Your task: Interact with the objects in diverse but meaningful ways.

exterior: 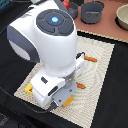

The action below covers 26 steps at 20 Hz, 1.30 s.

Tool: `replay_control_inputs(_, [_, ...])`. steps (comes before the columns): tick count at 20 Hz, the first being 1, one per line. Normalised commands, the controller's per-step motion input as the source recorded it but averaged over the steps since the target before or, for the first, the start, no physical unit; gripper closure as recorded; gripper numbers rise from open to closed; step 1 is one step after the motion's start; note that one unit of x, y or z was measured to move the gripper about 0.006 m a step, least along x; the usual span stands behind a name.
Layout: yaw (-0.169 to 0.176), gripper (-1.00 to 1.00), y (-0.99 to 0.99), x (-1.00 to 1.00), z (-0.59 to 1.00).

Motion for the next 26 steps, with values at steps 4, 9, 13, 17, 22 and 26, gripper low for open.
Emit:
replay_control_inputs(4, [-0.003,-1.0,-0.41,0.07,0.35])
replay_control_inputs(9, [-0.013,-1.0,-0.39,0.13,0.48])
replay_control_inputs(13, [-0.003,-1.0,-0.24,0.1,0.02])
replay_control_inputs(17, [0.0,-1.0,-0.17,0.12,-0.02])
replay_control_inputs(22, [0.0,-1.0,-0.17,0.13,-0.01])
replay_control_inputs(26, [0.0,-1.0,-0.08,0.29,0.0])
